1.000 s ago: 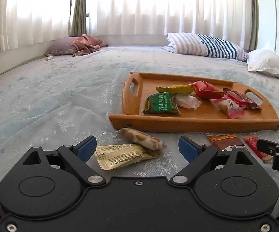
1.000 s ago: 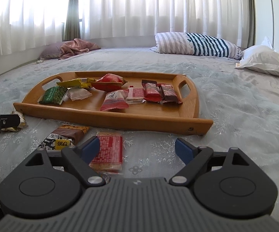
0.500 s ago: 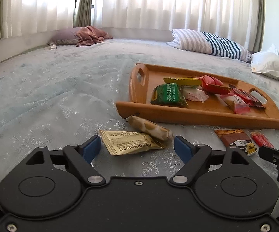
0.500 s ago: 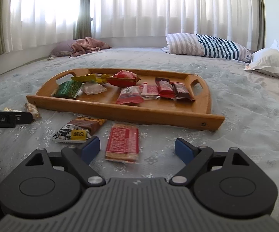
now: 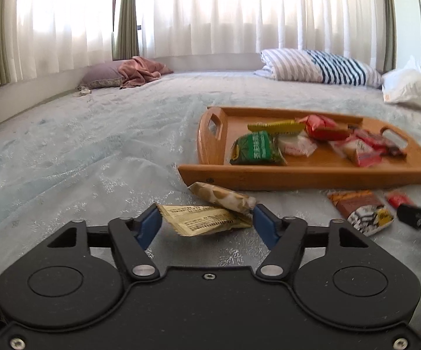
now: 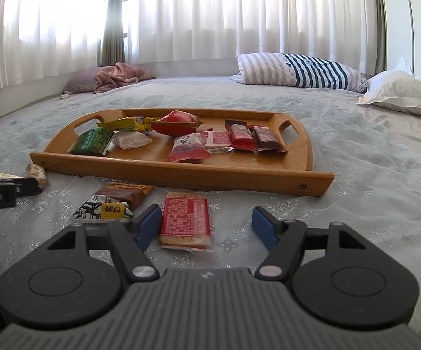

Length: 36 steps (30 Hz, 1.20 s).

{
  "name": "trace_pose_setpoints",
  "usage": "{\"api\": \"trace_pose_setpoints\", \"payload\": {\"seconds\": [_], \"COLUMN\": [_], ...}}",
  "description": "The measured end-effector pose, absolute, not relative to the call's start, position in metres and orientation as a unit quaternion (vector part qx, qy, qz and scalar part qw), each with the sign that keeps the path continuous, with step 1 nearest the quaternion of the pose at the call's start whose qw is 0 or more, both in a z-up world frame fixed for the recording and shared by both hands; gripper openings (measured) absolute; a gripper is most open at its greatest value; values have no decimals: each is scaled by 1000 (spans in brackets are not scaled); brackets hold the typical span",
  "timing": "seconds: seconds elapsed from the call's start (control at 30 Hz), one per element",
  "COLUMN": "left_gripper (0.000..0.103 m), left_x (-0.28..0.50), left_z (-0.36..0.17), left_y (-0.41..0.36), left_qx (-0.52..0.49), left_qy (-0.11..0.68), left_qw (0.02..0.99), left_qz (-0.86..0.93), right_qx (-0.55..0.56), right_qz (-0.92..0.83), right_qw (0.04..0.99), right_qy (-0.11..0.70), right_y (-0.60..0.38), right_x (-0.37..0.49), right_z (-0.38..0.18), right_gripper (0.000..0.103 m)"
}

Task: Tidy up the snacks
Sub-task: 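Move both grippers back to the snacks lying in front of the tray, then grasp the gold wafer packet with the left gripper while the right grasps a red-white packet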

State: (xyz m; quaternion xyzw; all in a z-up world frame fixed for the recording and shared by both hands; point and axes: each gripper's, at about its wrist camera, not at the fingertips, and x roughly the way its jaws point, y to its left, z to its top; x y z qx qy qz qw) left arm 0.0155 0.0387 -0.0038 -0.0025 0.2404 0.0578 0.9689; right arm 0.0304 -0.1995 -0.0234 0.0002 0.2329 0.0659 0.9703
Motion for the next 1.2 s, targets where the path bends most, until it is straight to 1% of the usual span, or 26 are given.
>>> {"api": "trace_pose_setpoints", "payload": {"seconds": [0.03,0.13,0.27,0.47,0.6,0.67,0.7,0.83,0.97,1.07,1.2], "left_gripper": [64,63,60,63,53,45,45,45,48,51,55], "left_x": [14,13,9,17,20,18,17,8,4,8,15], "left_z": [-2,1,2,-5,-5,-4,-3,1,8,10,11], "left_y": [41,47,44,42,43,42,41,29,18,15,19], "left_qx": [-13,-30,-17,9,-9,-20,-22,-12,11,17,-4], "left_qy": [237,230,226,252,277,287,292,296,274,264,275], "left_qw": [970,971,972,967,961,958,956,955,960,963,959], "left_qz": [58,65,52,38,22,9,1,-36,-49,-46,-65], "right_qx": [-1,-3,-7,-11,-10,-10,-10,-12,-11,-11,-7], "right_qz": [66,67,67,69,69,69,69,72,75,77,81], "right_qw": [970,970,970,970,970,970,970,969,969,969,968], "right_qy": [233,233,234,234,235,234,234,234,234,235,237], "right_y": [-200,-199,-197,-195,-195,-195,-194,-193,-192,-191,-190], "right_x": [30,30,31,32,32,32,32,33,33,34,34], "right_z": [-23,-23,-23,-24,-24,-24,-24,-24,-24,-23,-23], "right_gripper": [72,69,68,68,67,67,67,67,66,63,56]}}
